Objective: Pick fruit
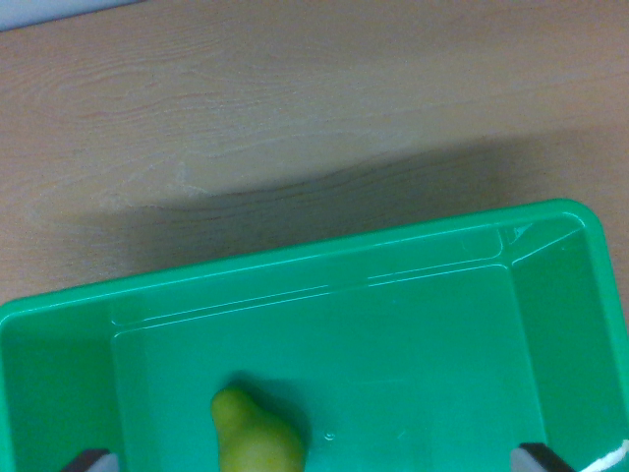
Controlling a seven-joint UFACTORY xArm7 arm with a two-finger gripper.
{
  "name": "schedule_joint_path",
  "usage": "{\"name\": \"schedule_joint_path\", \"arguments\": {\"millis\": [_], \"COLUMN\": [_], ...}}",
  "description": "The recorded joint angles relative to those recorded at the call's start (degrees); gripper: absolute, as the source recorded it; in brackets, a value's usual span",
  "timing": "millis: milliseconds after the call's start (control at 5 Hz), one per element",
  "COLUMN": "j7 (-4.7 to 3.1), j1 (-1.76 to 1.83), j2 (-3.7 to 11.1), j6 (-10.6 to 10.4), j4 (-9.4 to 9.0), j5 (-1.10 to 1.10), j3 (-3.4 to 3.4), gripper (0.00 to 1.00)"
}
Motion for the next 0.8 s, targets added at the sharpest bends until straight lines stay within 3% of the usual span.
{"name": "schedule_joint_path", "arguments": {"millis": [200, 400, 600, 800], "j7": [0.00, -0.83, -0.83, -1.75], "j1": [0.00, 0.21, 0.21, 0.45], "j2": [0.00, 0.35, 0.35, 0.73], "j6": [0.00, -1.47, -1.47, -3.10], "j4": [0.00, -1.33, -1.33, -2.82], "j5": [0.00, -0.08, -0.08, -0.16], "j3": [0.00, 0.16, 0.16, 0.33], "gripper": [0.00, 0.00, 0.00, 0.00]}}
